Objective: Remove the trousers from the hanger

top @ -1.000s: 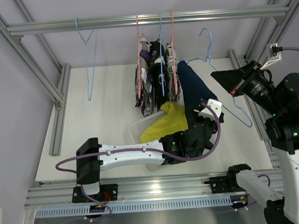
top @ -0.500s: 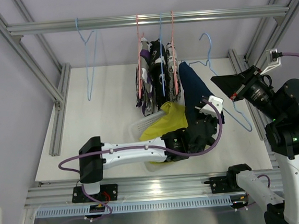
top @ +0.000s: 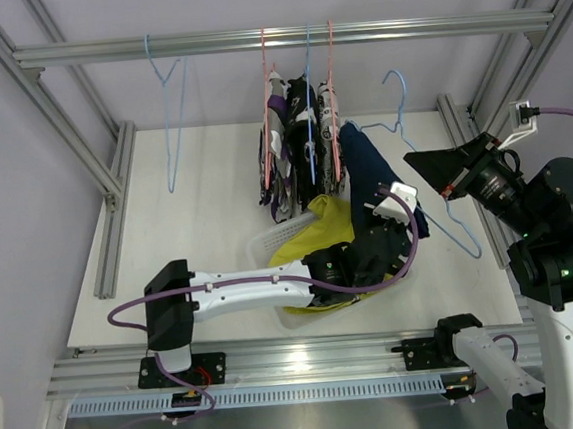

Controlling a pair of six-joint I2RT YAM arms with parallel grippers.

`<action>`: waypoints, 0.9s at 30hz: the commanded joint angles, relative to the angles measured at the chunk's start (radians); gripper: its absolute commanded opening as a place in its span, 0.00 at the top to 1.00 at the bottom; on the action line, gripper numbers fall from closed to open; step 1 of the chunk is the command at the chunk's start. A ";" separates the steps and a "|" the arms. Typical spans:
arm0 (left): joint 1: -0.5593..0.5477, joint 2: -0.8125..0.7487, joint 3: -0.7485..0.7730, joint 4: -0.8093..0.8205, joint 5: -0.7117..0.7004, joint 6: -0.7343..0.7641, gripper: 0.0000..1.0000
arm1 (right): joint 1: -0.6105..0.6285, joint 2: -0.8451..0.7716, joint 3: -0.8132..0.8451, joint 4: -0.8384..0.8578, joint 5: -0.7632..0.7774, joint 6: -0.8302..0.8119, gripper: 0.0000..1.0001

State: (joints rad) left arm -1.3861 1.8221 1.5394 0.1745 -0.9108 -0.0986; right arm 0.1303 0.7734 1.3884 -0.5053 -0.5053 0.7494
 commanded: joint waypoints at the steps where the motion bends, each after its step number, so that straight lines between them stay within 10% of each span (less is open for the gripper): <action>1: 0.042 -0.096 -0.070 0.005 -0.028 -0.007 0.99 | 0.006 -0.037 0.000 0.076 -0.035 -0.010 1.00; 27: 0.104 -0.343 -0.332 0.005 -0.045 0.033 0.99 | 0.006 -0.175 -0.279 0.220 -0.225 0.076 1.00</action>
State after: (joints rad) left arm -1.3094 1.5375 1.2194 0.1501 -0.9070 -0.0776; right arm 0.1303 0.6201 1.1316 -0.4129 -0.6308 0.7799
